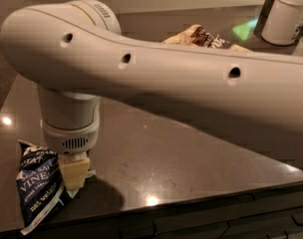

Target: Pick blue chip bag

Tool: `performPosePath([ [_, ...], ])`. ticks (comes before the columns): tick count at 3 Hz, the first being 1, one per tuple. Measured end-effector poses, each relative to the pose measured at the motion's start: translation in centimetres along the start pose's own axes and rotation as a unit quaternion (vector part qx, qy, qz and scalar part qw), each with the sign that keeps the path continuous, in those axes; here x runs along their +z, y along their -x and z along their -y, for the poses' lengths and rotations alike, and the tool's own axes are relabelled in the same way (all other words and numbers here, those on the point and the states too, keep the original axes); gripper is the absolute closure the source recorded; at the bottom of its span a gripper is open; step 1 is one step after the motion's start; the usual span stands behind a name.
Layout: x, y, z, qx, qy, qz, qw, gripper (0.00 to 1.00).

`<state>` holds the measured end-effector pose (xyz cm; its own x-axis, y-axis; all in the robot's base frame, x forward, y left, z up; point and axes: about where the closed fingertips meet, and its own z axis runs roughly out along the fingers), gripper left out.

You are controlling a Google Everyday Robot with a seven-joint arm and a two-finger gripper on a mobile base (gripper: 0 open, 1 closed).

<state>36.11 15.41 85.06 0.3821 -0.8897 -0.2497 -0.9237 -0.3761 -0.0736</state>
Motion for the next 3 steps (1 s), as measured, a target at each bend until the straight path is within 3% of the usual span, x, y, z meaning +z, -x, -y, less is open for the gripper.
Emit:
performPosePath([
  [1, -1.4, 0.6, 0.3, -0.014, -0.005, 0.018, 0.9997, 0.88],
  [2, -3.6, 0.8, 1.1, -0.031, -0.015, 0.037, 0.9987, 1.0],
  [3, -6.1, 0.9, 2.1, -0.049, -0.022, 0.061, 0.9966, 1.0],
])
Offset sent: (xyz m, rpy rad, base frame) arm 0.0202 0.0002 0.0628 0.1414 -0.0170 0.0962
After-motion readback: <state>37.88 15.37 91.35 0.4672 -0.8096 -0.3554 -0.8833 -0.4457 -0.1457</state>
